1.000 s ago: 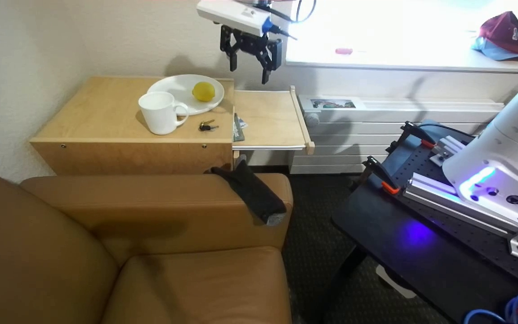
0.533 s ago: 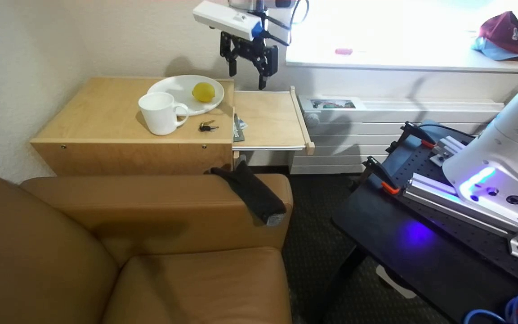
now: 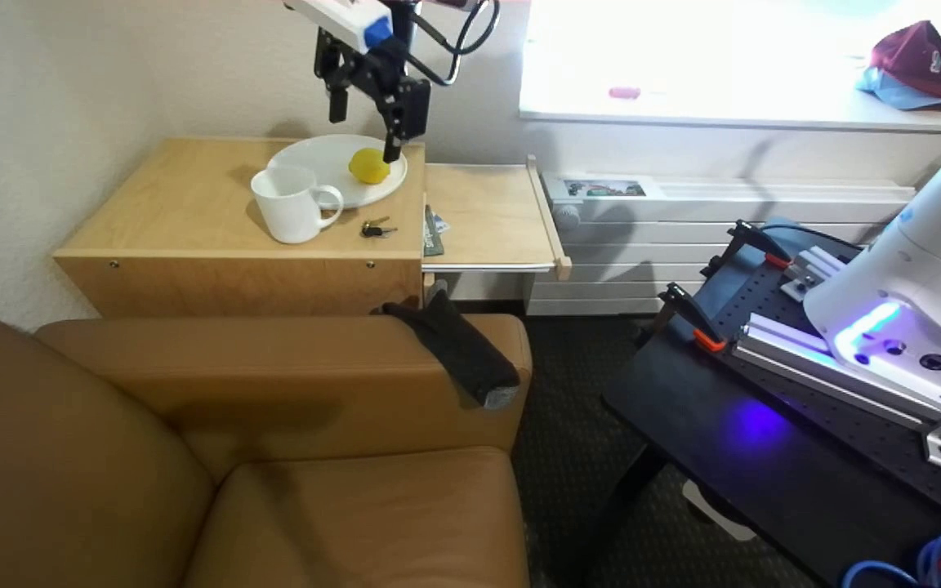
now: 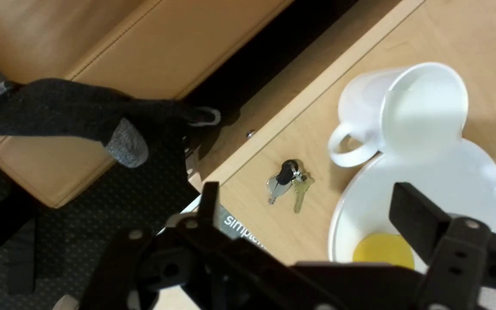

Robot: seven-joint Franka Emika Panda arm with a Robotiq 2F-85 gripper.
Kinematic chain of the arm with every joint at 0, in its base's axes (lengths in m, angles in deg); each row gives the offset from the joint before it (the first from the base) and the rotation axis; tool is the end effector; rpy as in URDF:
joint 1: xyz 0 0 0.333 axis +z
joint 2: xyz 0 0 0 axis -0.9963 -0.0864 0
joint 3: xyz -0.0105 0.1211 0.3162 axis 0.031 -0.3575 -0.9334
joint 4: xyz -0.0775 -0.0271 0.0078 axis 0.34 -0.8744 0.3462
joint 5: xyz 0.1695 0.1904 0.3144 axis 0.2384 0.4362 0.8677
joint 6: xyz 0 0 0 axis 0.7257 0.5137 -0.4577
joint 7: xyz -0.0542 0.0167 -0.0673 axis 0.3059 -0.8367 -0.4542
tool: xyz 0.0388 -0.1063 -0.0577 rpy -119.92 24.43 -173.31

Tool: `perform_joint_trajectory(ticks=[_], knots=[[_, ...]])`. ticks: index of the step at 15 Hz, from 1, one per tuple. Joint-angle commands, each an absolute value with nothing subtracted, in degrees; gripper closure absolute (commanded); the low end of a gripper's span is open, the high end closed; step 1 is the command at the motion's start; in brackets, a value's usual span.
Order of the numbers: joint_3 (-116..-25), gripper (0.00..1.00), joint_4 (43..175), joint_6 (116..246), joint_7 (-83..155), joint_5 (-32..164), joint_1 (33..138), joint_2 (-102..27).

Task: Put the white mug on the nightstand shelf, place the mug on the top of the night stand

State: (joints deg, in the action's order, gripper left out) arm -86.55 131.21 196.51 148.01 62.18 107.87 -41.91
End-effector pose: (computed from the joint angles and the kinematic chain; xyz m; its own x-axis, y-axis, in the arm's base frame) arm 0.5385 0.3662 0.2986 0.2205 -0.9696 -0.1065 -0.9533 -0.1911 -0.2339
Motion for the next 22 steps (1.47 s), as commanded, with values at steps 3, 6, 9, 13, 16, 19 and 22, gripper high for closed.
perform_joint_trajectory(ticks=[3, 6, 9, 13, 16, 19, 22], knots=[[-84.5, 0.00, 129.7, 196.6, 149.5, 61.2, 111.3, -43.4], [-82.3, 0.00, 127.2, 192.8, 152.1, 58.7, 112.6, -45.6], [-79.5, 0.00, 120.8, 191.1, 157.0, 55.2, 115.2, -51.1], [-77.7, 0.00, 110.2, 190.4, 161.7, 54.8, 117.8, -59.1], [-76.1, 0.00, 102.6, 190.4, 164.1, 55.5, 119.5, -64.6], [-76.2, 0.00, 104.0, 191.6, 163.8, 56.3, 119.5, -64.0], [-75.9, 0.00, 100.3, 190.5, 164.6, 56.7, 119.8, -66.6]])
